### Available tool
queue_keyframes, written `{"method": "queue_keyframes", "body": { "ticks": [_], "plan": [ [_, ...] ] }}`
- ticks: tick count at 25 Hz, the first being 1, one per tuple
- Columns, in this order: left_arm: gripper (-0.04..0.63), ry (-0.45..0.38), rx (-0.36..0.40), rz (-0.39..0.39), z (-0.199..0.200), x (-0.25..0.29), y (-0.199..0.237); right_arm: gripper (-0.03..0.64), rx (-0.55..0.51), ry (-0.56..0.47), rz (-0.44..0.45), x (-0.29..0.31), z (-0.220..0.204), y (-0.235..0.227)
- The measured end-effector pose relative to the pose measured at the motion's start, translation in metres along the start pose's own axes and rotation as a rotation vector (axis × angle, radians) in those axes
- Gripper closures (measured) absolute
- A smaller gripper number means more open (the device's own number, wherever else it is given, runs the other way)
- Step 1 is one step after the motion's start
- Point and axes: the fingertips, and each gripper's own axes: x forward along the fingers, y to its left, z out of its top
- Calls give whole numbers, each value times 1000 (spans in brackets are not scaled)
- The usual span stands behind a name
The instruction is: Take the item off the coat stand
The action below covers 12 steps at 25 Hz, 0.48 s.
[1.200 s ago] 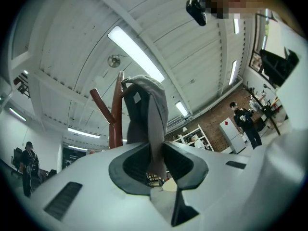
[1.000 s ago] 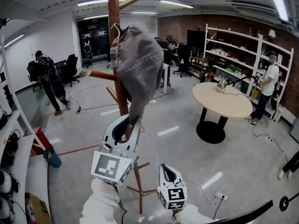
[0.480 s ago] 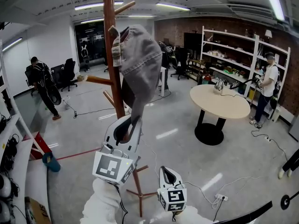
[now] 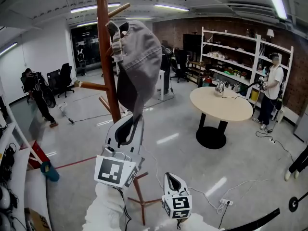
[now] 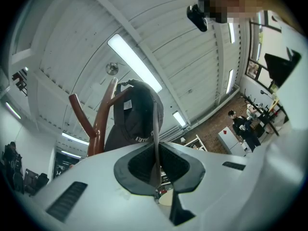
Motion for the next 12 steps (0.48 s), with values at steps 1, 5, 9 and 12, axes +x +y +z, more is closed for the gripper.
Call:
{"method": "queue_keyframes", "body": {
  "ticks": [1,5,9,12],
  "plan": [
    [574,-6,5,-3,2,1,-1,607,0,0,-5,-1,0,-2],
    [577,-31,7,-5,9,6,-7,607,1,-2,-21,-4,0,-8],
    [578,-44,-7,-5,12,7,-8,607,-1,-3,-30,-7,0,-13],
    [578,-41,-14,-8,10,8,-9,607,-3,-4,-36,-10,-2,-14]
  ]
}}
